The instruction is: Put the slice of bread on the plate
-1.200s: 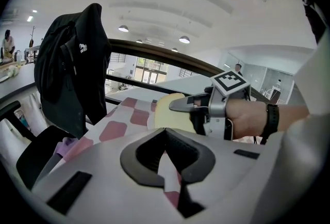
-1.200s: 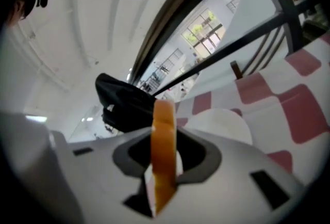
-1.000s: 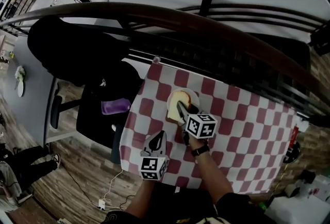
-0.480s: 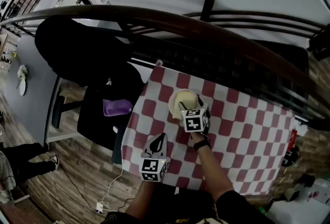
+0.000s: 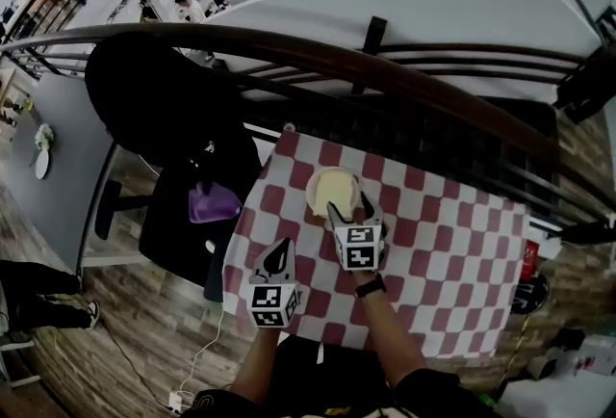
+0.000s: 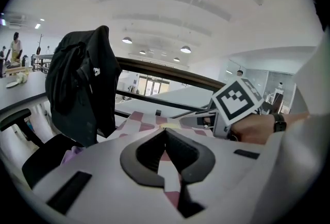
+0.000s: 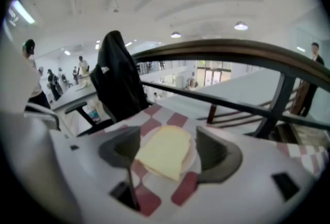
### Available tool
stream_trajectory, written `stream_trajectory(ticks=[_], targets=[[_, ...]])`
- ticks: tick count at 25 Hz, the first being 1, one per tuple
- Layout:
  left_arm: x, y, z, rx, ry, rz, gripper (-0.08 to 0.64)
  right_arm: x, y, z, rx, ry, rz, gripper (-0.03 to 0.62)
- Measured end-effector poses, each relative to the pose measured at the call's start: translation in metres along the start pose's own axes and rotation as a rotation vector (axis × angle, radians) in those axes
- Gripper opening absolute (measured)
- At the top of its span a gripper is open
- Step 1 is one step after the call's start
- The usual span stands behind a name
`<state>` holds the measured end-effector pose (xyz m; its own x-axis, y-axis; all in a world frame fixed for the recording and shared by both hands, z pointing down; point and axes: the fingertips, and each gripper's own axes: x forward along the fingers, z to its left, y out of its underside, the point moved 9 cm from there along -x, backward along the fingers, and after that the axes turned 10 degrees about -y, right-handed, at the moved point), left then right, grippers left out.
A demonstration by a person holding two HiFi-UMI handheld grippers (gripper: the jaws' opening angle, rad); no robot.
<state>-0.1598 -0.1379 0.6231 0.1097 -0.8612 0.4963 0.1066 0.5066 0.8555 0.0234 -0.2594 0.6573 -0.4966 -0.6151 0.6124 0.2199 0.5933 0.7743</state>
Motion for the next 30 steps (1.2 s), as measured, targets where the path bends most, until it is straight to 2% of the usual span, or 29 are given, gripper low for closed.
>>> stream_trajectory(ticks=[4, 6, 7, 10, 15, 22, 30], targets=[[-0.026, -0.016, -0.001, -0.004, 0.010, -0.054, 0.020, -0.059, -0.008, 0.022, 0.058, 0.017, -0.064, 0.245], [-0.042, -0.027, -0.003, 0.011, 0.018, -0.096, 0.021, -0.091, -0.016, 0.035, 0.073, -0.001, -0.128, 0.153], [-0.048, -0.033, -0.004, 0.023, 0.022, -0.118, 0.021, -0.105, -0.020, 0.041, 0.065, -0.007, -0.160, 0.108], [-0.067, -0.046, -0.010, 0.054, 0.028, -0.172, 0.020, -0.141, -0.027, 0.057, 0.015, -0.014, -0.235, 0.039], [-0.099, -0.068, -0.017, 0.081, 0.044, -0.247, 0.021, -0.189, -0.039, 0.093, -0.040, -0.069, -0.334, 0.017], [-0.146, -0.083, -0.027, 0.127, 0.070, -0.356, 0.021, -0.225, -0.043, 0.133, -0.123, -0.072, -0.418, 0.015], [-0.163, -0.083, -0.028, 0.140, 0.087, -0.396, 0.020, -0.239, -0.047, 0.158, -0.160, -0.093, -0.478, 0.015]])
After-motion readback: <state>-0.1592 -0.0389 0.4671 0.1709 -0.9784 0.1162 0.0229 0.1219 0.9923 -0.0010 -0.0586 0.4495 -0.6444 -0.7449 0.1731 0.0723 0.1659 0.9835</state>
